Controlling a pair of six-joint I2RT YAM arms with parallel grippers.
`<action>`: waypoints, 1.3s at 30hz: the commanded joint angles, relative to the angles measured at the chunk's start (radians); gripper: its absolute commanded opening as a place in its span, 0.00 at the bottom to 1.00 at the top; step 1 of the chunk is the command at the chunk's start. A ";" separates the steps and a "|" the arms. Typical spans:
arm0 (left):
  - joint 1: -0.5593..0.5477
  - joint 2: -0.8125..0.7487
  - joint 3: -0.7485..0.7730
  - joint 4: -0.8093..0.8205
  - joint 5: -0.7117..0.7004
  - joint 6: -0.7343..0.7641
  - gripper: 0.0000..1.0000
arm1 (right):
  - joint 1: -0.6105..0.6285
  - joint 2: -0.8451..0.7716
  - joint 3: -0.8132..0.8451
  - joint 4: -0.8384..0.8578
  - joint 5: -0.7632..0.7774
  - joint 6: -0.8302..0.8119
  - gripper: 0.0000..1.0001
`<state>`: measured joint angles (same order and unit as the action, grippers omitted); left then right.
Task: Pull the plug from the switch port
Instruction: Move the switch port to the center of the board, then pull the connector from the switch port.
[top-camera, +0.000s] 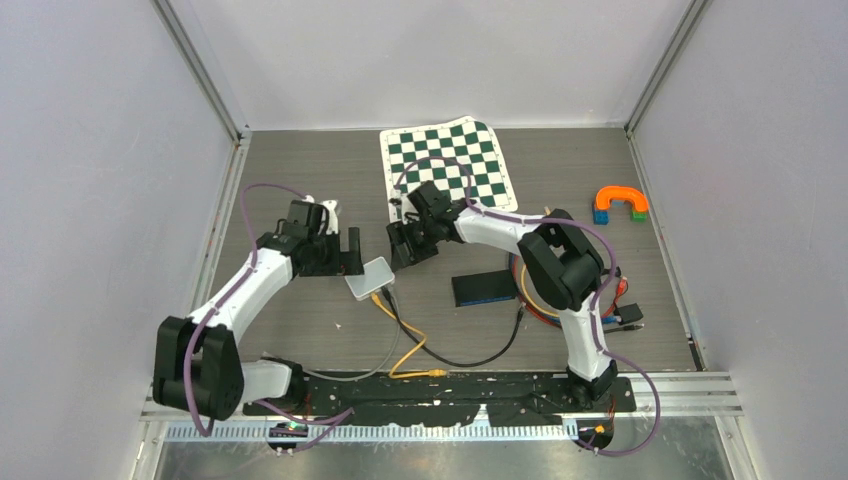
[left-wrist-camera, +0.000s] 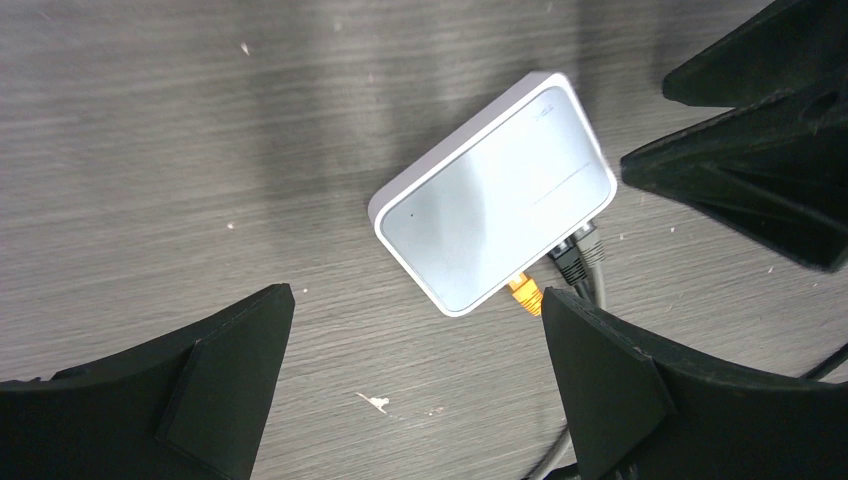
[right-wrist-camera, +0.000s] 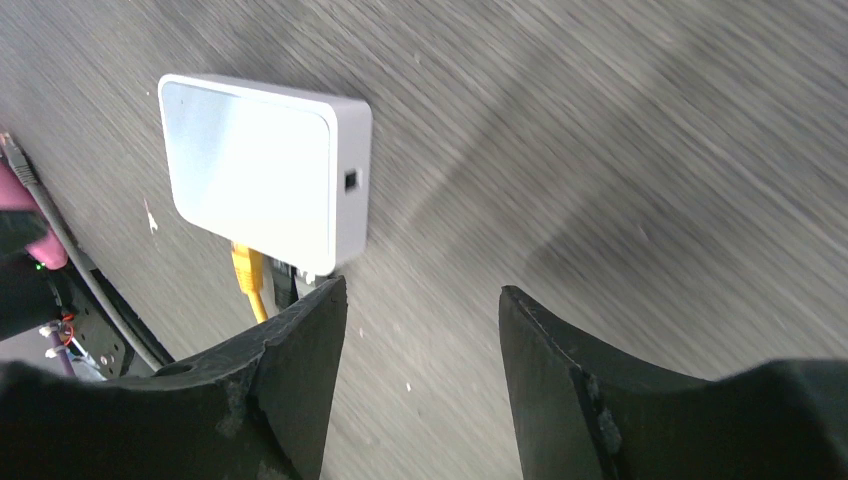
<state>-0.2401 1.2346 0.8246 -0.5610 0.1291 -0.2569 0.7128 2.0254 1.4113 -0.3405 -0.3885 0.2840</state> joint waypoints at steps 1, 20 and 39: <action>-0.048 -0.068 0.042 0.011 -0.107 0.103 1.00 | -0.009 -0.183 -0.127 0.116 0.007 0.036 0.67; -0.191 0.174 0.165 -0.095 0.064 0.731 1.00 | -0.012 -0.303 -0.522 0.528 -0.101 0.363 0.70; -0.187 0.395 0.197 -0.184 0.022 0.721 0.92 | -0.012 -0.249 -0.496 0.565 -0.169 0.414 0.69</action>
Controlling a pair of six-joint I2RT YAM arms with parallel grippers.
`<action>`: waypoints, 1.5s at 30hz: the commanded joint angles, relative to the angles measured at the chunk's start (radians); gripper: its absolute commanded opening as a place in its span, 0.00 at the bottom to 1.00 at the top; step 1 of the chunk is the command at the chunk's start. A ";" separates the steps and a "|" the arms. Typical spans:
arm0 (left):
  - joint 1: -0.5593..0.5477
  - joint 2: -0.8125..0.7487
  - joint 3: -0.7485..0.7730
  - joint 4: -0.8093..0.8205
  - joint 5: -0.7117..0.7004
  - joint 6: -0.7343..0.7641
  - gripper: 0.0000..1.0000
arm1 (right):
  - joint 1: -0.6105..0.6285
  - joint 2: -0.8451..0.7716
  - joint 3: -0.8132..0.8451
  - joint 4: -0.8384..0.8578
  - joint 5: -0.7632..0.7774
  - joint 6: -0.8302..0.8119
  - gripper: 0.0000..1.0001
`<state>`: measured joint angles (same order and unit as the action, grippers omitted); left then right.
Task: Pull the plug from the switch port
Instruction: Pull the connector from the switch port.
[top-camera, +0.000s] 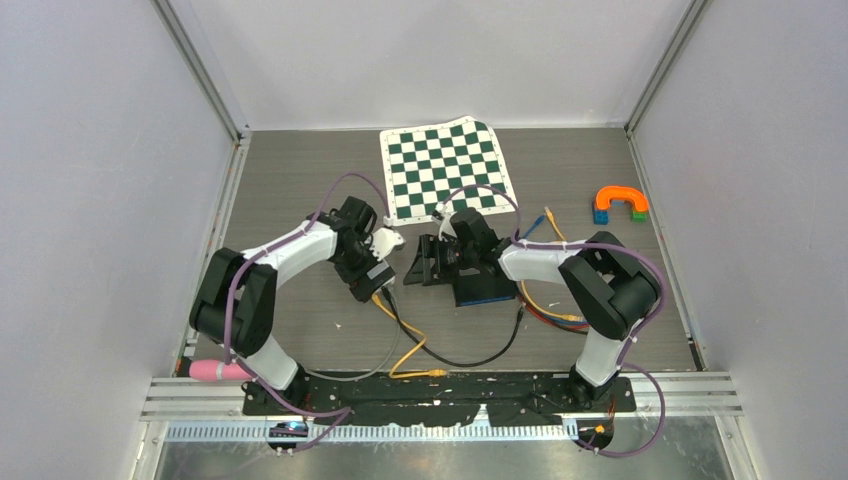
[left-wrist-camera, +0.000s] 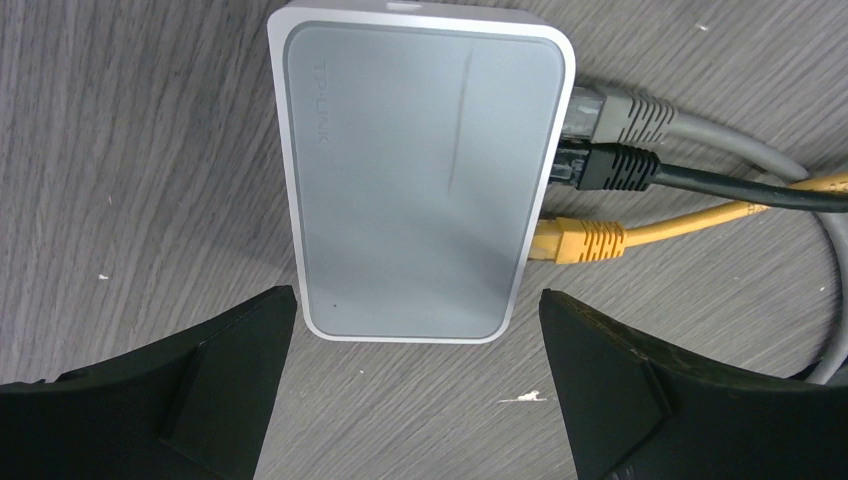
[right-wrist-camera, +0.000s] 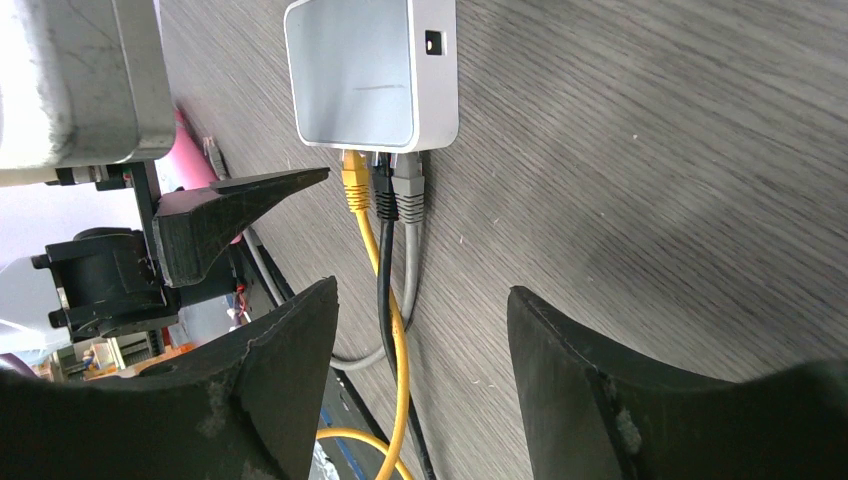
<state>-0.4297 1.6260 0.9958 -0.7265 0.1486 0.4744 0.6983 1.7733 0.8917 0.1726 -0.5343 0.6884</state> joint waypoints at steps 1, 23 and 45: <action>0.003 0.011 0.034 -0.021 -0.001 -0.014 0.91 | 0.002 0.005 0.026 0.051 -0.025 0.011 0.69; 0.003 0.032 0.068 -0.113 0.027 -0.018 0.70 | 0.075 0.219 0.150 0.132 -0.047 0.148 0.50; 0.002 0.039 0.078 -0.116 0.012 -0.015 0.67 | 0.086 0.250 0.133 0.185 -0.026 0.158 0.06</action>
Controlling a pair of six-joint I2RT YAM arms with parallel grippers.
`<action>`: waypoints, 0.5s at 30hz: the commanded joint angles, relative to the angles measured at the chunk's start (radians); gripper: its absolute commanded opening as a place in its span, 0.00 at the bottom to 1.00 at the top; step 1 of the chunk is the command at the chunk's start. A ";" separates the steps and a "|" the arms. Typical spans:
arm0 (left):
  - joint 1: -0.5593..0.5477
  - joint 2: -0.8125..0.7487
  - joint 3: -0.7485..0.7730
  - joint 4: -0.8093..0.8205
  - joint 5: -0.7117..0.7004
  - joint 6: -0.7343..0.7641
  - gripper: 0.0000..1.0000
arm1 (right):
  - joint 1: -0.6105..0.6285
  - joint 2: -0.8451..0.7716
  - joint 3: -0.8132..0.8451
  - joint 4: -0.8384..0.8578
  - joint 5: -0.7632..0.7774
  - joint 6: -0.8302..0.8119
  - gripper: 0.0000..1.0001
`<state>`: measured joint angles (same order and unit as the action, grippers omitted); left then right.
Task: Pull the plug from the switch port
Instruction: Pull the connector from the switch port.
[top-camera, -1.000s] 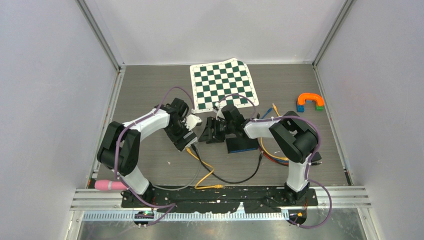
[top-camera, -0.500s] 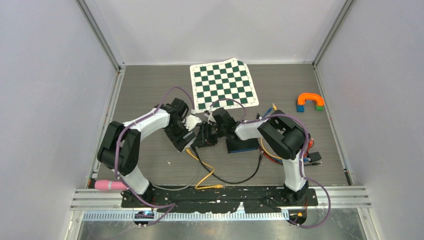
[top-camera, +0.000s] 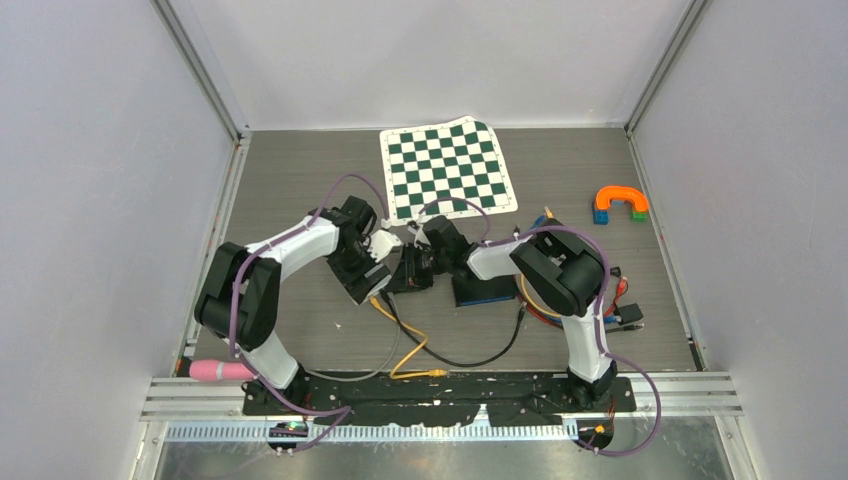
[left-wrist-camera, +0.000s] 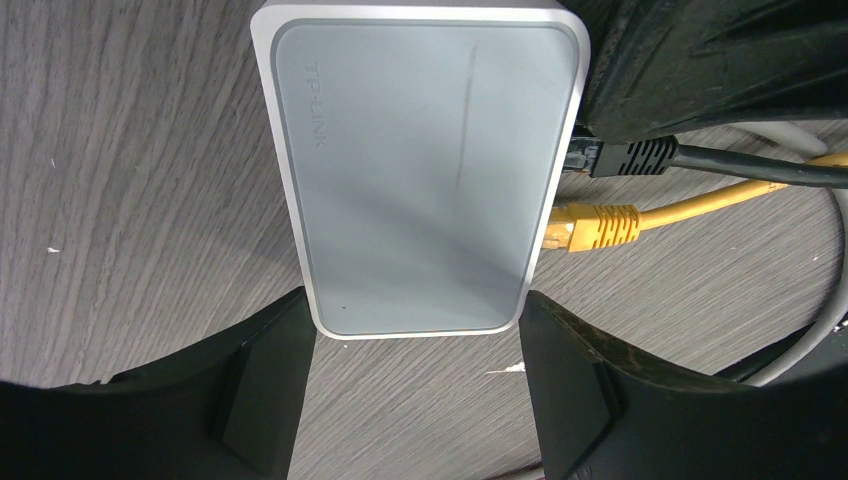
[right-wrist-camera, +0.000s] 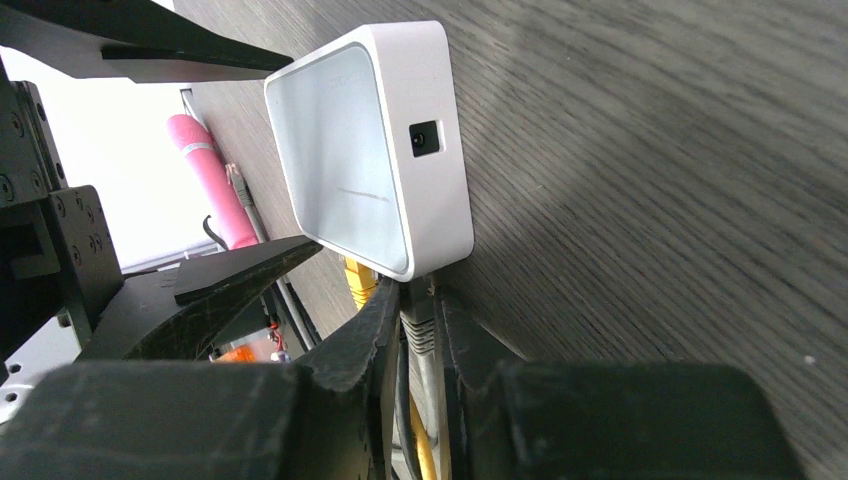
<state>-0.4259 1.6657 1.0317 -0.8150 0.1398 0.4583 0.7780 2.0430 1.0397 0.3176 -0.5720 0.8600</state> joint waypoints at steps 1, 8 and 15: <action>-0.002 0.001 0.043 -0.027 0.017 -0.001 0.66 | 0.006 -0.023 -0.021 0.047 -0.003 -0.017 0.05; -0.001 0.015 0.049 -0.019 -0.020 -0.018 0.65 | 0.006 -0.061 -0.065 0.051 -0.071 -0.066 0.05; 0.004 0.010 0.049 -0.011 -0.044 -0.027 0.64 | 0.005 -0.083 -0.102 0.142 -0.156 -0.048 0.05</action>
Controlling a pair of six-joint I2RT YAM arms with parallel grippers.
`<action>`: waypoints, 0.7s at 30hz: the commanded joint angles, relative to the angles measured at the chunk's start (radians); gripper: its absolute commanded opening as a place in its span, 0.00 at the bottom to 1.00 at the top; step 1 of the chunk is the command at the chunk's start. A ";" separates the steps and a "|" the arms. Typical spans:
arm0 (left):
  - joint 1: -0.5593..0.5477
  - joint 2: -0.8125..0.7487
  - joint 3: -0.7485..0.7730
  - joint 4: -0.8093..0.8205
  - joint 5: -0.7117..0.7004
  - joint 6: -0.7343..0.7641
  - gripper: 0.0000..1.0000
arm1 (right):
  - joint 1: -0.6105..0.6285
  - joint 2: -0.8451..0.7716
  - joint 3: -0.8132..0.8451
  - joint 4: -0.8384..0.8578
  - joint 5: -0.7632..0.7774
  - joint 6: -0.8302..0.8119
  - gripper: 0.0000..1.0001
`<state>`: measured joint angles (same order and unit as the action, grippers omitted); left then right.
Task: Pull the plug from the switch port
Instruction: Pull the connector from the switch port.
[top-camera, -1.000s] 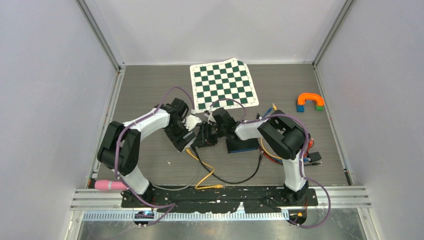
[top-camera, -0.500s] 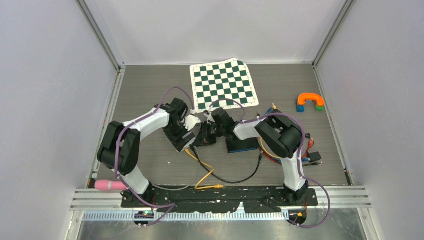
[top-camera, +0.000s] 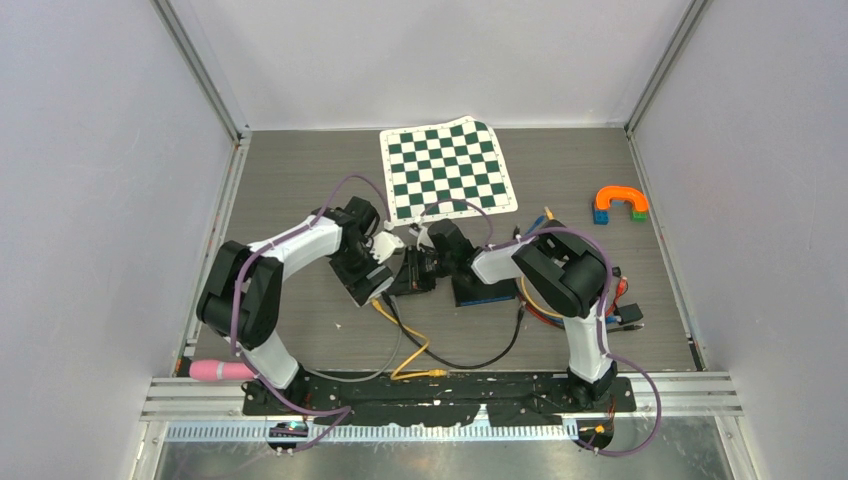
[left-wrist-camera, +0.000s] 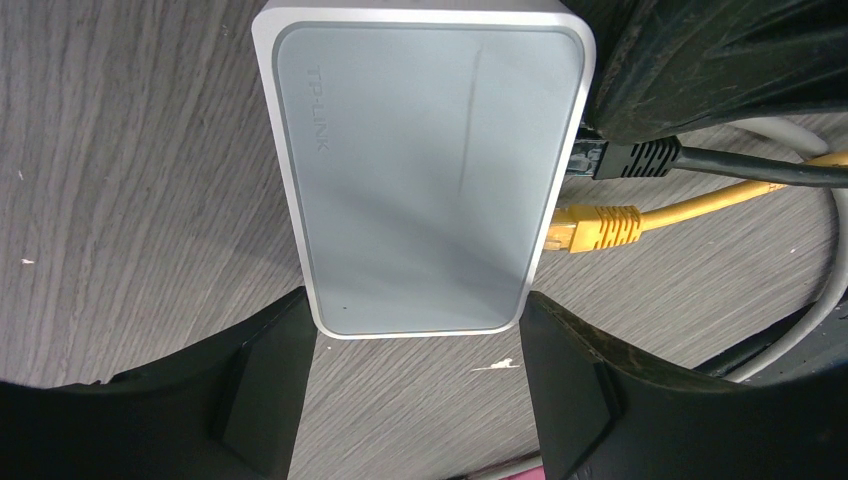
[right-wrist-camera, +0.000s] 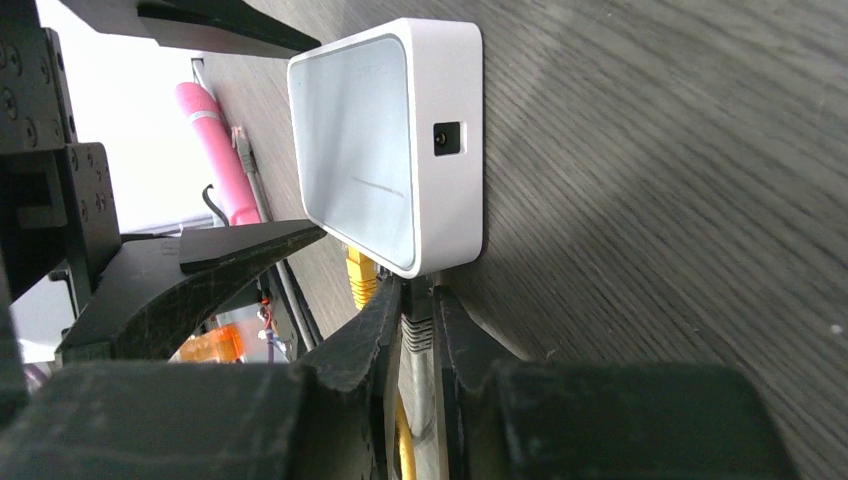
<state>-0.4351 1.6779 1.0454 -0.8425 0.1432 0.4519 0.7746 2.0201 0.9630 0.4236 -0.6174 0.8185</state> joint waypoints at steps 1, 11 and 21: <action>0.013 -0.002 0.033 0.017 -0.050 -0.021 0.64 | 0.012 -0.075 -0.023 -0.038 -0.033 -0.038 0.05; 0.017 0.007 0.035 0.015 -0.061 -0.032 0.62 | 0.023 -0.078 -0.074 0.028 -0.061 -0.003 0.05; 0.018 0.014 0.038 0.011 -0.065 -0.031 0.61 | 0.022 -0.112 -0.100 0.036 -0.059 0.006 0.05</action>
<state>-0.4198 1.6833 1.0580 -0.8440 0.0986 0.4274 0.7902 1.9377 0.8570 0.3988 -0.6247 0.7979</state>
